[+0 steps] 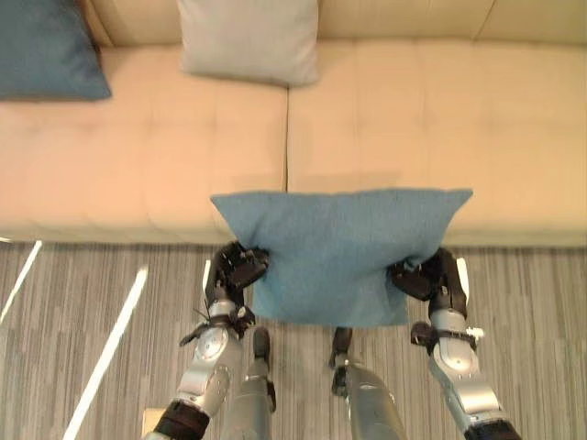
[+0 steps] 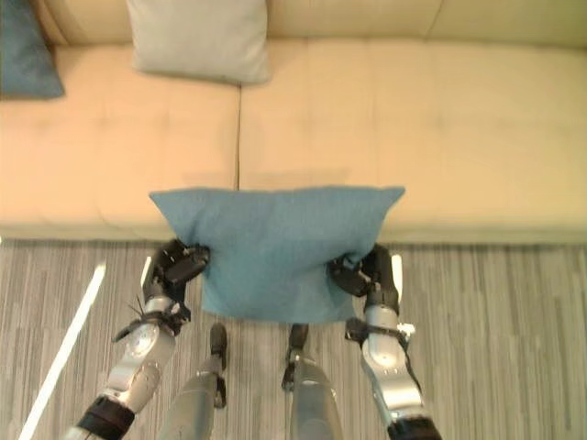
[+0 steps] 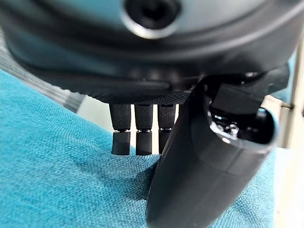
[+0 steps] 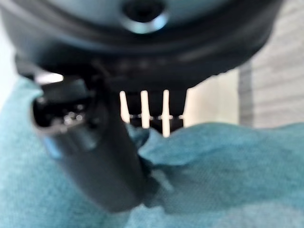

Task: Pick up all the scattered cushions and arrange them neatly on the sofa.

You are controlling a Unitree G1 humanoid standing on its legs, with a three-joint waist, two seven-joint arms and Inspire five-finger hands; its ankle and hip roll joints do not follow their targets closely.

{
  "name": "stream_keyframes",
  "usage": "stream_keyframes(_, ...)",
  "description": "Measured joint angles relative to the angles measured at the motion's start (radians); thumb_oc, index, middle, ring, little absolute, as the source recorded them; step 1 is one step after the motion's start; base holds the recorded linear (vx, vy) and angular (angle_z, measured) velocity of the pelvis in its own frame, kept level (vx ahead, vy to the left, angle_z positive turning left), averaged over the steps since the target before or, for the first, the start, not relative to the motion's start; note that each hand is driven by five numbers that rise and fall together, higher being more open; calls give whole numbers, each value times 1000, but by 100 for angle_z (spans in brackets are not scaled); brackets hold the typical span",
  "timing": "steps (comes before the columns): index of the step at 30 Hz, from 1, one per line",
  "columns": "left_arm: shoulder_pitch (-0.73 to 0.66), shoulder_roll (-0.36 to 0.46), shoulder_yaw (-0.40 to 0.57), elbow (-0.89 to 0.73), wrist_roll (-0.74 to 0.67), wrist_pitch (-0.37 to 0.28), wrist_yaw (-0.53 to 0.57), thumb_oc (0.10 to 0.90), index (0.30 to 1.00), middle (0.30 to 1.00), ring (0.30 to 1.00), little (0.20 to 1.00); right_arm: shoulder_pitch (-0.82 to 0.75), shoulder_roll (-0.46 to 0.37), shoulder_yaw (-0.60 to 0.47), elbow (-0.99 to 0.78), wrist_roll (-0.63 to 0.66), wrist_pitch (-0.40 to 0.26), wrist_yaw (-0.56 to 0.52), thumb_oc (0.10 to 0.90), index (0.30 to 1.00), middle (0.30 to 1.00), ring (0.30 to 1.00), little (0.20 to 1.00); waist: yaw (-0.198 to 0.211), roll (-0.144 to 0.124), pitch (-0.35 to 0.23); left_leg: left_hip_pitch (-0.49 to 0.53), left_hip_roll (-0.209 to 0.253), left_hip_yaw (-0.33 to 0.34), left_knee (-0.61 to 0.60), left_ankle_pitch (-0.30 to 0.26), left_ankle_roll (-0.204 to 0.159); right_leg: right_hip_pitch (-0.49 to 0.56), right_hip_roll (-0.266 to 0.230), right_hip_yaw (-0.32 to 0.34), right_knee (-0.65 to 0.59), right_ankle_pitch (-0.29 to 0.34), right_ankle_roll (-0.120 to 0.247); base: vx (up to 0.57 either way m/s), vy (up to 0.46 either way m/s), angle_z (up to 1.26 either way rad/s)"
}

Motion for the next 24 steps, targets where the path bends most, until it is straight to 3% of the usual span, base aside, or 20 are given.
stream_keyframes(7,5,-1,-24,-20,0,12,0,400,300,300,300,300,45,7,-38,-18,-21,1,14,400,300,300,300,300,-8,0,-37,101,0,18,2,0,0,125,27,32,-97,29,-12,125,-12,-15)
stream_keyframes(10,9,-16,-32,-19,2,20,-1,400,300,300,300,300,76,6,-56,-18,-21,3,13,400,300,300,300,300,-14,1,-83,117,-12,15,3,0,0,148,22,59,-133,48,-6,49,53,-22)
stream_keyframes(11,4,-16,-40,-20,3,21,0,400,300,300,300,300,76,11,-60,-18,-21,8,12,400,300,300,300,300,-14,-11,-89,104,-22,12,33,-3,-1,151,18,69,-144,56,-11,23,73,-22)
stream_keyframes(12,-9,-10,-47,-20,5,22,0,400,300,300,300,300,72,32,-62,-18,-21,16,9,400,300,300,300,300,-10,-48,-88,29,-53,-6,145,-38,6,152,-6,89,-159,66,-19,53,75,-34)
stream_keyframes(13,-7,-5,-45,-20,6,22,0,400,300,300,300,300,67,35,-63,-18,-21,23,7,400,300,300,300,300,4,-70,-90,17,-100,-60,149,-66,18,150,-28,119,-170,73,-18,158,115,-80)
stream_keyframes(14,4,-6,-47,-19,5,22,0,400,300,300,300,300,63,22,-62,-18,-21,24,8,400,300,300,300,300,15,-57,-102,27,-145,-99,75,-71,51,145,-17,158,-168,74,-8,197,170,-101)
stream_keyframes(15,12,-4,-48,-19,6,24,0,400,300,300,300,300,61,16,-61,-17,-21,29,8,400,300,300,300,300,16,-35,-114,33,-154,-114,38,-77,71,145,5,180,-166,72,-2,153,131,-116)
stream_keyframes(16,18,5,-53,-19,8,27,0,400,300,300,300,300,54,25,-56,-13,-21,34,8,400,300,300,300,300,24,-36,-117,54,-152,-127,26,-43,122,145,17,209,-156,68,5,67,147,-101)
stream_keyframes(18,21,47,-47,-15,25,44,0,400,300,300,300,300,63,35,-24,-18,-21,38,9,400,300,300,300,300,-6,-64,-130,84,-161,-82,14,-37,122,132,8,232,-113,54,33,16,121,-84)
stream_keyframes(21,17,78,-42,-7,44,44,0,400,300,300,300,300,49,40,5,-15,-21,42,12,400,300,300,300,300,-6,-77,-129,102,-150,-1,3,-42,132,18,13,253,62,48,65,-29,63,-73)
stream_keyframes(22,17,81,-39,-2,44,44,0,400,300,300,300,300,50,40,7,-14,-21,42,12,400,300,300,300,300,-9,-78,-129,108,-147,9,2,-42,133,-4,11,246,103,41,94,41,25,-58)
stream_keyframes(24,20,80,-24,19,43,47,0,400,300,300,300,300,49,49,22,-6,-21,44,14,400,300,300,300,300,1,-80,-129,139,-133,55,-18,-47,140,-19,-25,145,137,21,116,99,-36,-66)
